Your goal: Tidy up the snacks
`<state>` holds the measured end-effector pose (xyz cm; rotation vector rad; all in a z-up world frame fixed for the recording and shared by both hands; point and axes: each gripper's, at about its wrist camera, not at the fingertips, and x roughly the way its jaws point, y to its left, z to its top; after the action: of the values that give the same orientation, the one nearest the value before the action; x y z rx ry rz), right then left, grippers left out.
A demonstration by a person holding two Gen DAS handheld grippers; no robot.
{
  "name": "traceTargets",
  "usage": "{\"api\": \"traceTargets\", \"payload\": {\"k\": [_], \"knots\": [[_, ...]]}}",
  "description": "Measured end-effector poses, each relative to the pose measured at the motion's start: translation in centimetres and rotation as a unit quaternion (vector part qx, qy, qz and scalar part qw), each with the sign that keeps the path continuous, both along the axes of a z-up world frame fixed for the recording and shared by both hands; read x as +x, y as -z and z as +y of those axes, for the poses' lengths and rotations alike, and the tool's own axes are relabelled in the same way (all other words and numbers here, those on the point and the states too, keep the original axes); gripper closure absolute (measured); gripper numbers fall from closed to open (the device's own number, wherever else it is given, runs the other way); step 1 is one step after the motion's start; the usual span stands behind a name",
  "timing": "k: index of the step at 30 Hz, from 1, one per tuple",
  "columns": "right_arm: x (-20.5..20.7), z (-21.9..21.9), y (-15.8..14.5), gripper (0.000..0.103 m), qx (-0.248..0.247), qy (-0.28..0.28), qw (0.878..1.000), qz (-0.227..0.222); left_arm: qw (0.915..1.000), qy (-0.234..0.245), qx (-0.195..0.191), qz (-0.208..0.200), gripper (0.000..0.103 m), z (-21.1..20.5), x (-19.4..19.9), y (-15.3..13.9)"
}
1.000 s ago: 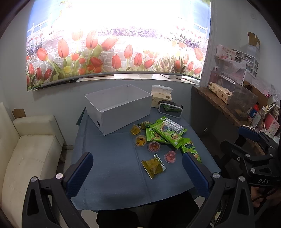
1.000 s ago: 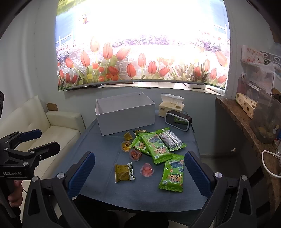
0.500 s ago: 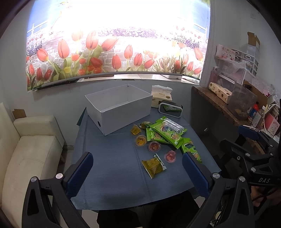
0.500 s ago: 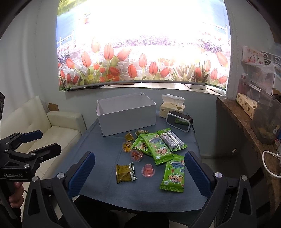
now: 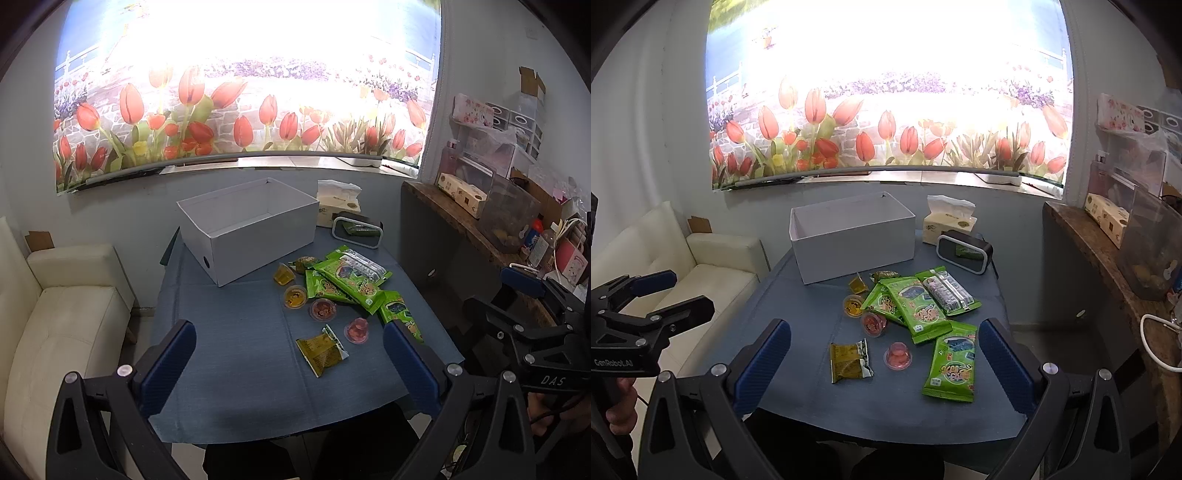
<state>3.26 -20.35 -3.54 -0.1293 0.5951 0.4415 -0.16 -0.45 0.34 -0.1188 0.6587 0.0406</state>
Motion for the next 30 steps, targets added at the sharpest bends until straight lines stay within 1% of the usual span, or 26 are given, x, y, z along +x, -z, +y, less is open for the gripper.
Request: {"api": "traceTargets", "payload": {"k": [10,13,15,18,21,27,30], "knots": [[0.3,0.2,0.3,0.0,-0.005,0.0,1.0,0.004,1.0,0.002,0.0,0.001,0.0,-0.2,0.5,0.0],[0.7,0.5,1.1,0.0,-0.031,0.019,0.999,0.001,1.0,-0.001,-0.001,-0.002,0.0,-0.2,0.4,-0.1],[1.4,0.5,2.4,0.0,-0.046,0.022,0.999,0.01,1.0,-0.002,-0.001,-0.001,0.0,-0.2,0.4,-0.1],[3.7,-0.1,5.3,0.0,-0.049,0.023,0.998,0.044,1.0,-0.003,0.0,0.001,0.0,-0.1,0.3,0.1],[6.5,-1.1,8.7,0.0,-0.075,0.054,0.993,0.076,1.0,-0.006,0.001,0.003,0.0,0.2,0.1,0.3],[12.9,-3.7,15.0,0.0,-0.072,0.093,0.981,0.157,0.9999,-0.008,-0.003,0.014,0.0,0.2,0.3,1.1],[14.9,-4.1,16.8,0.0,-0.063,0.095,0.978,0.175,0.9997,-0.007,-0.001,0.022,0.0,0.1,0.4,1.7]]}}
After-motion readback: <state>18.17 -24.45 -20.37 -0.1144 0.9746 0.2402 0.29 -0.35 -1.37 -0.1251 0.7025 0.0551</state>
